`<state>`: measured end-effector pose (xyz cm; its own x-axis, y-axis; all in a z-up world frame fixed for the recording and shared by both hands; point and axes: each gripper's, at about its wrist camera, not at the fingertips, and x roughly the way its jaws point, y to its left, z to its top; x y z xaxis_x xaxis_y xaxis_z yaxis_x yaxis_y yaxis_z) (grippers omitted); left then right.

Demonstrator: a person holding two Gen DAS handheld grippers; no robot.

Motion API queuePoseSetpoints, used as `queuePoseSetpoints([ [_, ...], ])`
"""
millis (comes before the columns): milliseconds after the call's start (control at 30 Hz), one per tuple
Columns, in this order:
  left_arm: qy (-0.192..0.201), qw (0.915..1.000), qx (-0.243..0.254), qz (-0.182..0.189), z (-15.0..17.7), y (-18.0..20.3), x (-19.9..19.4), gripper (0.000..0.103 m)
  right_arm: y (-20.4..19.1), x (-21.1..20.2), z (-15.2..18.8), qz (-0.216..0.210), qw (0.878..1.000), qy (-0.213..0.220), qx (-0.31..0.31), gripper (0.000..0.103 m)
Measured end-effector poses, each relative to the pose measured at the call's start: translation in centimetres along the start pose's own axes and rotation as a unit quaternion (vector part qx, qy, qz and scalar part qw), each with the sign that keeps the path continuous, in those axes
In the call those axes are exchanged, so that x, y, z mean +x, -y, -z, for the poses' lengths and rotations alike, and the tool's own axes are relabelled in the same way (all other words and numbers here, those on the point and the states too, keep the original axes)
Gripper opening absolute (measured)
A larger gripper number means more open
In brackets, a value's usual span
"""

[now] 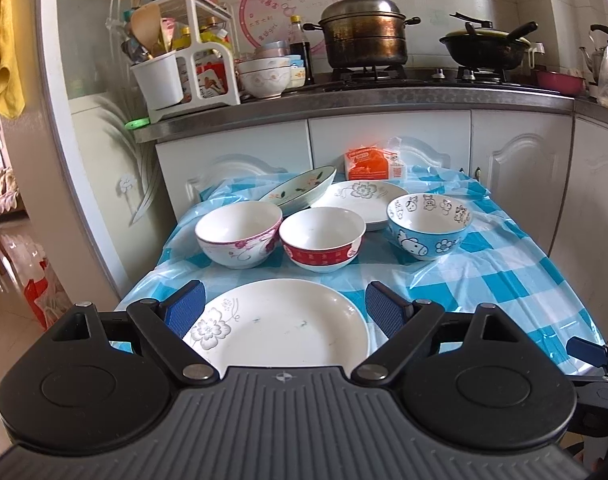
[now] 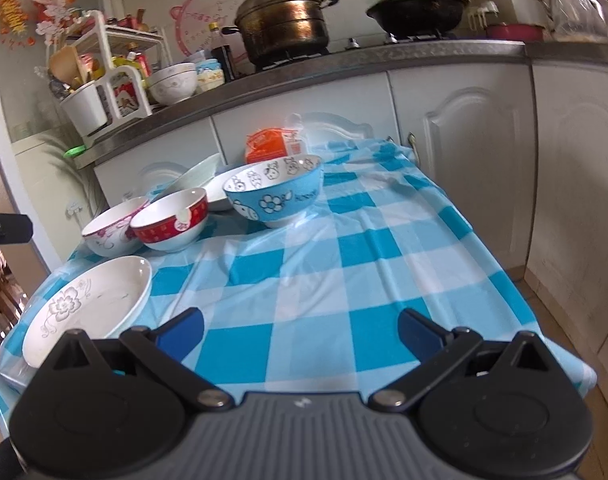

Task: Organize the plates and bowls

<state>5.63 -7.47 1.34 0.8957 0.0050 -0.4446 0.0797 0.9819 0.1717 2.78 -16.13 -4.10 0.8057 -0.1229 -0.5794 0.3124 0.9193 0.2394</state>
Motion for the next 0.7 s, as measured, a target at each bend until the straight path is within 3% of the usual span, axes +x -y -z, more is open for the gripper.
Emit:
queuePoseSetpoints([
  [167,0.003,0.9999,0.015,0.004,-0.1,1.0,-0.5,0.103,1.6,-0.5,0.1,0.025,0.999,0.005,0.023,0.102],
  [700,0.004,0.9982,0.059,0.011,-0.3,3.0,-0.5,0.103,5.2,-0.8,0.1,0.037,0.997,0.012,0.068,0.102],
])
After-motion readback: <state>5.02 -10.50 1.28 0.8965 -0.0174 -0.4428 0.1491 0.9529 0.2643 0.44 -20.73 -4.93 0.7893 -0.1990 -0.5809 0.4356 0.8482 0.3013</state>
